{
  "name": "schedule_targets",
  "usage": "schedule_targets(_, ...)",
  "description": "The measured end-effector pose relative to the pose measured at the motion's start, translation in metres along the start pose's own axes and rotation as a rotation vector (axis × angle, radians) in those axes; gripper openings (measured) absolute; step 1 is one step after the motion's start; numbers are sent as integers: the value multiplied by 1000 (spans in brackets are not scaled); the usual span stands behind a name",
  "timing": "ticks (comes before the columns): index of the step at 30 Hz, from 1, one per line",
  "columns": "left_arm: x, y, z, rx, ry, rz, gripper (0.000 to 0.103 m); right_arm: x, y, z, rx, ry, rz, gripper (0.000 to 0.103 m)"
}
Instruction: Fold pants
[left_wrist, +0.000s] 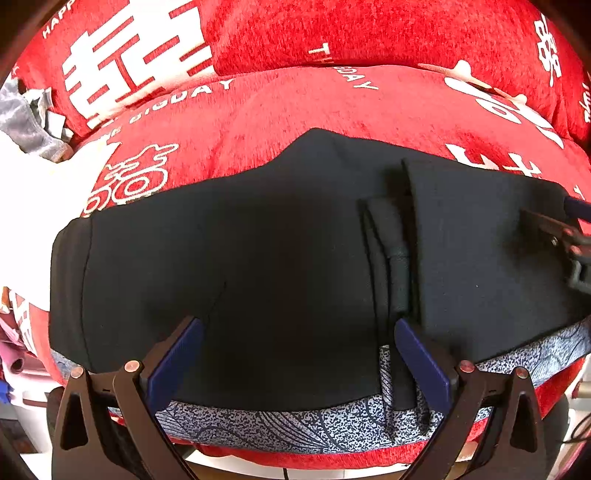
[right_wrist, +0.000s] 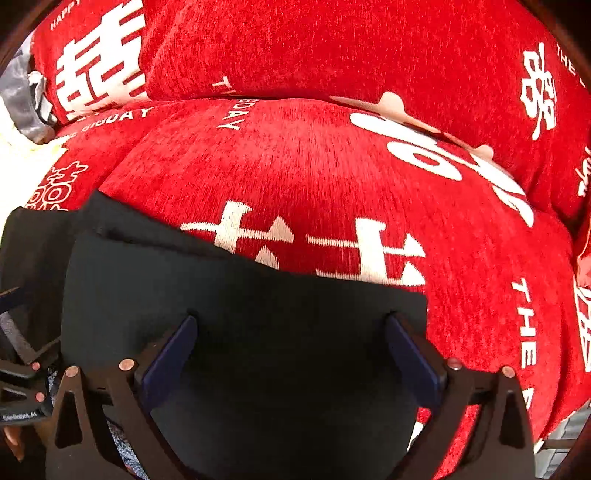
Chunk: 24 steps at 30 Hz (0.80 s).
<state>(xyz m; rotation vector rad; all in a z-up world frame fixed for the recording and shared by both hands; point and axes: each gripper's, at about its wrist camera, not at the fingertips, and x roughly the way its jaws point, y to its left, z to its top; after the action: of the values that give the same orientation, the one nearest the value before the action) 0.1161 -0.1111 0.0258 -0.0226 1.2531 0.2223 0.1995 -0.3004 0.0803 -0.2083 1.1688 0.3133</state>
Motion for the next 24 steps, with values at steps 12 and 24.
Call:
schedule_targets(12,-10,11,0,-29,1,-32,103,-46,26,-98,86,-63,-129,101)
schedule_targets(24,-12,115,-19,-212,10,15,103,-15,127,-39,-111,-89,-43,102)
